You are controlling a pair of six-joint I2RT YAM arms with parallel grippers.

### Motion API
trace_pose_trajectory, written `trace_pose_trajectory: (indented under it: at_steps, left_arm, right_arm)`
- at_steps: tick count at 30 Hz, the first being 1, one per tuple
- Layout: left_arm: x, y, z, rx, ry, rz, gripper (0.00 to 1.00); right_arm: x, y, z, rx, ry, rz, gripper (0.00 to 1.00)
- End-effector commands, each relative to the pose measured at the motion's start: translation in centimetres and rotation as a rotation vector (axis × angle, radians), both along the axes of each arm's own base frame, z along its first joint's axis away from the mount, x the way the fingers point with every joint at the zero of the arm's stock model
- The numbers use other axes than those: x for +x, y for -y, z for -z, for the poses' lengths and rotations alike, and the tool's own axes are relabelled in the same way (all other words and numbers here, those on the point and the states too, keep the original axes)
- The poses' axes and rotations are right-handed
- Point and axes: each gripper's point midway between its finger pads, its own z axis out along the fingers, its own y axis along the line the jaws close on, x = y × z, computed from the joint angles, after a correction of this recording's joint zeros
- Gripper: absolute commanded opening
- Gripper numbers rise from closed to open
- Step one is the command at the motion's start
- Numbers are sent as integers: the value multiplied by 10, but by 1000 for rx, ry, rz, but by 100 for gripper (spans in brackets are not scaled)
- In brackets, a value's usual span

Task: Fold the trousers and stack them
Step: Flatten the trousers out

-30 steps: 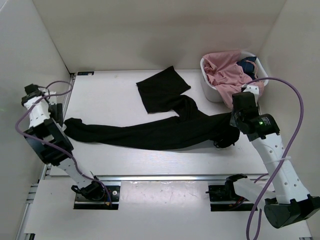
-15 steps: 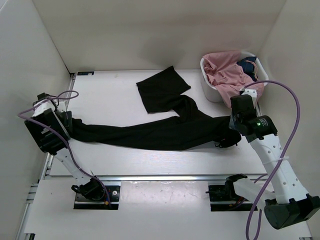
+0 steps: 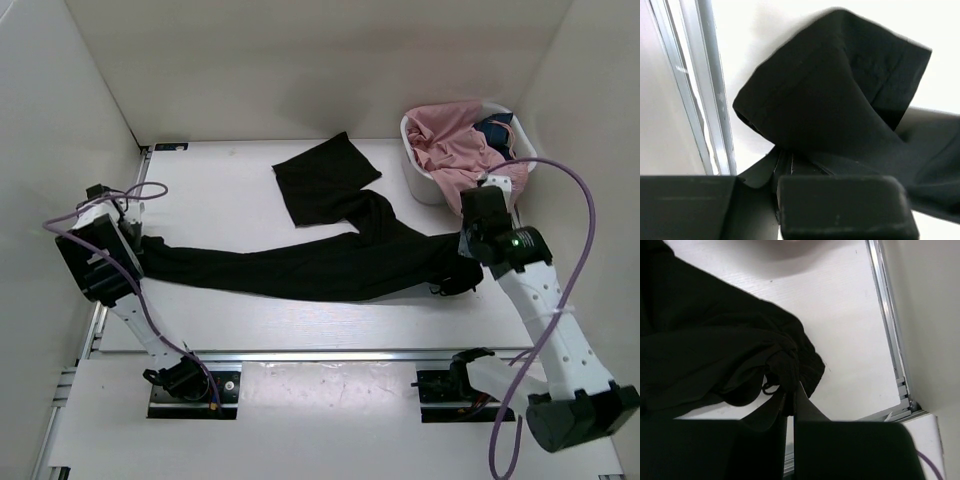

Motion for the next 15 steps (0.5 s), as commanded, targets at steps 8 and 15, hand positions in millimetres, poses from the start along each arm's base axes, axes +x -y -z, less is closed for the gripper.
trace_pose_trajectory:
  at_steps: [8,15]
  left_arm:
    - [-40,-78,-132,309,36,67,14]
    - [-92,-74,-126,335,-104,101,14]
  right_arm:
    - [88,33,-127,96,251,52,0]
    - [13,49,-66,196,150,184,0]
